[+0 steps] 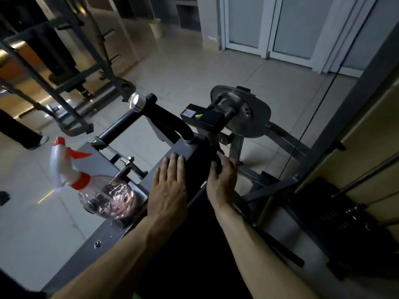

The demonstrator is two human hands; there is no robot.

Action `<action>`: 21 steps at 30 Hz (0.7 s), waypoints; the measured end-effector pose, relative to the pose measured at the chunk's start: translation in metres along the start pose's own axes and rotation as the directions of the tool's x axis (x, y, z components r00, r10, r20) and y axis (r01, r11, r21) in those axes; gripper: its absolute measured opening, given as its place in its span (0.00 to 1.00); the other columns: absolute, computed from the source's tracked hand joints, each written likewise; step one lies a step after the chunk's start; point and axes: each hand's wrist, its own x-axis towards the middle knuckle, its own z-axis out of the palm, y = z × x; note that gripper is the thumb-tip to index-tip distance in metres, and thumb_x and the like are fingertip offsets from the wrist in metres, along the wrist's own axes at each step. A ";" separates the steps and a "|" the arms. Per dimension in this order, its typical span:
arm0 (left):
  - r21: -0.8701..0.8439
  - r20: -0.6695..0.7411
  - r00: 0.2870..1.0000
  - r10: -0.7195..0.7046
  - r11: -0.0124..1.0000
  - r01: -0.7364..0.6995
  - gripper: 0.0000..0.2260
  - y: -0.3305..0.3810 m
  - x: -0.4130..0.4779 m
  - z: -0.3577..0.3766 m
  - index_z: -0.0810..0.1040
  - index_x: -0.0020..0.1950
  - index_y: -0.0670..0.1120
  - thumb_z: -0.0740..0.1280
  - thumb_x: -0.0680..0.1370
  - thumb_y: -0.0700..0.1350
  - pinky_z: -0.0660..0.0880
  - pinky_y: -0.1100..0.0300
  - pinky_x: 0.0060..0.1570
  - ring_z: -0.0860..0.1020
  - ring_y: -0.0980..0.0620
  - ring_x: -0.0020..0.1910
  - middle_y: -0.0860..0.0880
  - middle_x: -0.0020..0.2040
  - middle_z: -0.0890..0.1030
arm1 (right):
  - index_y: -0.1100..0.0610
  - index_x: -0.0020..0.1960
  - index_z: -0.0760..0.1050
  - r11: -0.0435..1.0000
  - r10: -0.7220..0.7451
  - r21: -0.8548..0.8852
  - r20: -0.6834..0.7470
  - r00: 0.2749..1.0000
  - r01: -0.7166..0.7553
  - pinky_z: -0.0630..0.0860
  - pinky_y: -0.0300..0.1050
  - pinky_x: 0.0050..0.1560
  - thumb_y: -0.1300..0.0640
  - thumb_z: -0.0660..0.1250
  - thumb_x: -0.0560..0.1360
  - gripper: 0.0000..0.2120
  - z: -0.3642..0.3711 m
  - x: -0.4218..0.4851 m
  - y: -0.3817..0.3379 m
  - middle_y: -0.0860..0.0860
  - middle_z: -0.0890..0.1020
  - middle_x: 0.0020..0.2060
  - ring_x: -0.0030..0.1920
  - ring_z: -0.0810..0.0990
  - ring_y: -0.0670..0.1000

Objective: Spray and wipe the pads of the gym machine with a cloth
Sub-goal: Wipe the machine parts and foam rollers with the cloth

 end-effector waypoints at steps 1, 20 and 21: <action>0.007 0.003 1.000 0.003 1.000 -0.003 0.50 0.000 -0.001 0.000 0.29 0.80 0.42 0.69 0.77 0.44 0.39 0.47 0.80 0.34 0.42 0.81 0.41 0.81 0.32 | 0.54 0.69 0.78 0.997 -0.065 -0.031 0.029 0.997 0.066 0.74 0.43 0.62 0.52 0.61 0.81 0.18 -0.002 -0.016 0.001 0.49 0.72 0.60 0.61 0.75 0.51; -0.018 -0.022 0.998 0.050 0.999 -0.050 0.51 -0.005 -0.003 0.004 0.28 0.79 0.41 0.69 0.79 0.51 0.43 0.46 0.81 0.34 0.41 0.81 0.40 0.81 0.32 | 0.59 0.64 0.77 0.994 0.110 -0.003 0.058 0.992 -0.110 0.80 0.39 0.54 0.63 0.64 0.81 0.12 0.007 -0.062 -0.025 0.58 0.78 0.60 0.57 0.82 0.52; -0.020 -0.035 0.998 0.057 0.998 -0.058 0.50 -0.007 -0.003 0.005 0.27 0.79 0.41 0.68 0.79 0.50 0.43 0.46 0.81 0.34 0.41 0.81 0.40 0.81 0.32 | 0.57 0.65 0.76 0.996 0.091 0.000 0.058 0.994 -0.091 0.78 0.40 0.58 0.64 0.64 0.81 0.14 0.006 -0.054 -0.026 0.56 0.78 0.62 0.60 0.79 0.53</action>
